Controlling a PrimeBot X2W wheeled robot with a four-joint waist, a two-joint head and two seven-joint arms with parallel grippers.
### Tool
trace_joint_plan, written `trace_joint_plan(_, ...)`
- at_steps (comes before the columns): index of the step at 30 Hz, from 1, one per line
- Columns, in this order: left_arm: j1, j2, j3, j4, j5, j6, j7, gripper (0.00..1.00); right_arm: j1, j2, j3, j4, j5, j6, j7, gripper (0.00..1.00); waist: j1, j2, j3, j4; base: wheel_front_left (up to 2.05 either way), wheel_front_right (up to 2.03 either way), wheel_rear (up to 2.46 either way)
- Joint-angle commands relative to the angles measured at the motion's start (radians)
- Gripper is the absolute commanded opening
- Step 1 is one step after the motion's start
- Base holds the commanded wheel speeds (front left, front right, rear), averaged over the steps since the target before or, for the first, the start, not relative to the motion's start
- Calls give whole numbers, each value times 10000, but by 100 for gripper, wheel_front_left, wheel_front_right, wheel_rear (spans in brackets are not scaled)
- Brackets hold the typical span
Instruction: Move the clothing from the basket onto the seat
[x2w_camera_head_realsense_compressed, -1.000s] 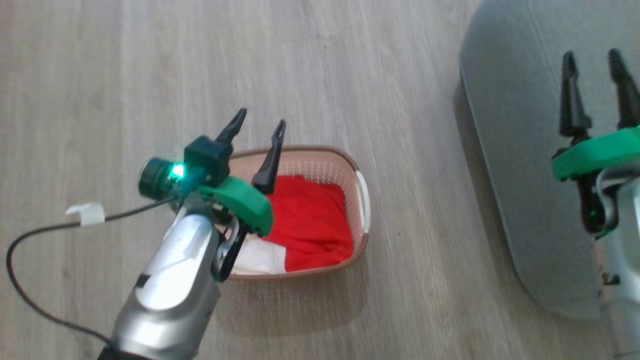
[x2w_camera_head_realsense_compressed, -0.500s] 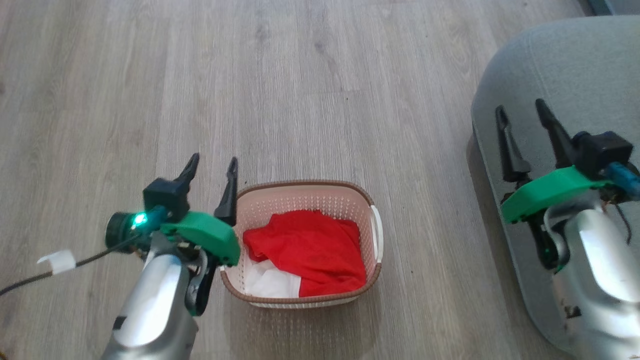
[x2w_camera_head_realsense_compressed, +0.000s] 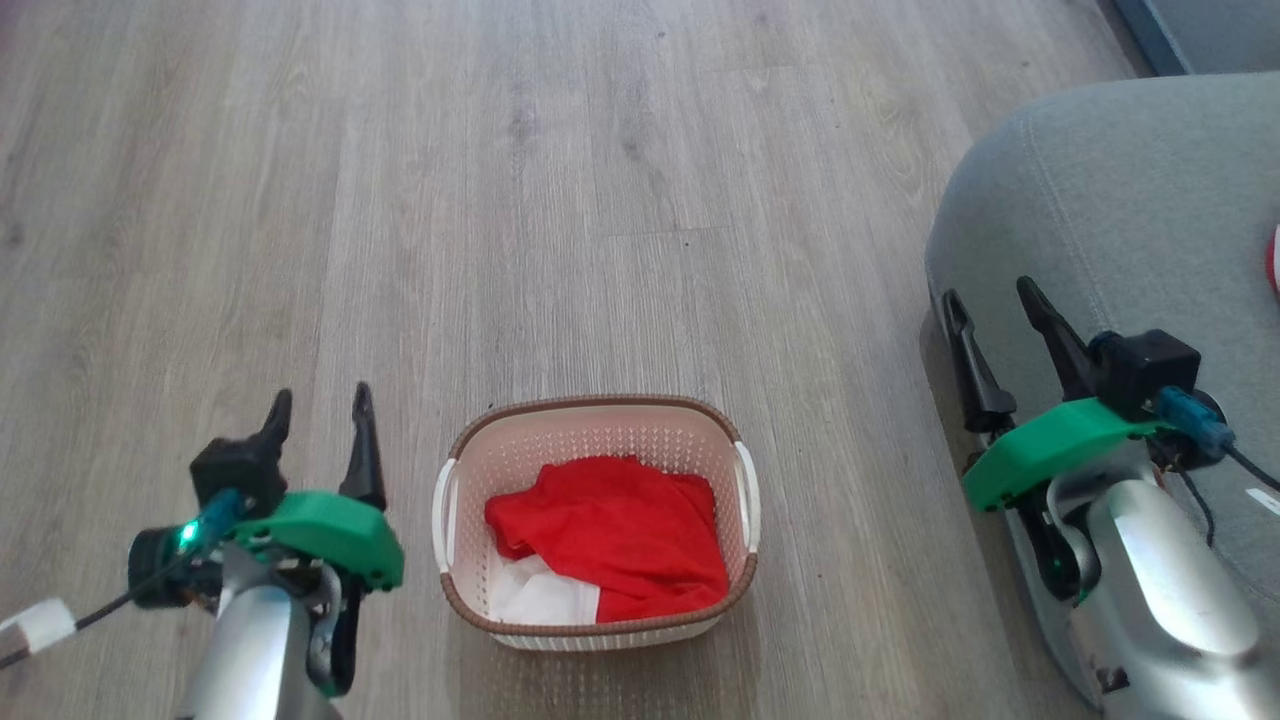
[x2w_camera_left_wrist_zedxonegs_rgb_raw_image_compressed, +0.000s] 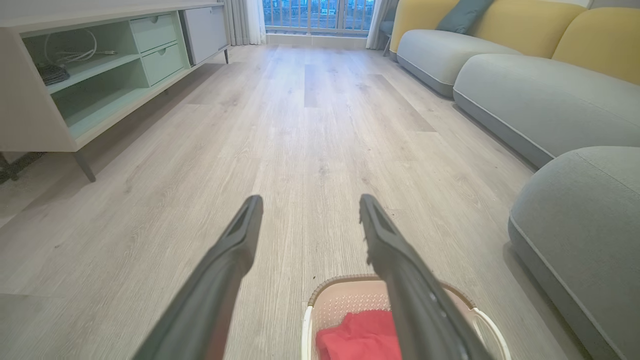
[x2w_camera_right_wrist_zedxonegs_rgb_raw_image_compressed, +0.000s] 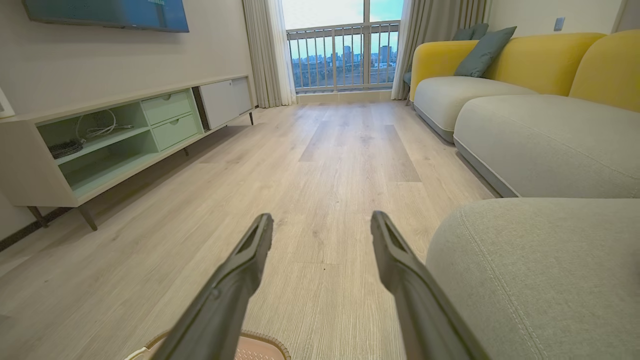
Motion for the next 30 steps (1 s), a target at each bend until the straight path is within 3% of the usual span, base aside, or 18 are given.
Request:
trace_joint_plan(1,-184,165,512,-438,136,39,-97,100,-101,68,100,-282,40,-4,-66,100,1,-1,-27,-21,0,0,0)
trace_joint_plan(13,569,-1,1226,-1004,454,31,-97,100,184,243,-254,-266,-21,-4,-66,100,1,-1,-145,-35,0,0,0)
trace_joint_plan(30,674,-91,1384,-1213,600,-86,-97,100,222,325,-370,-312,-72,-4,-66,100,1,-1,-94,-10,0,0,0)
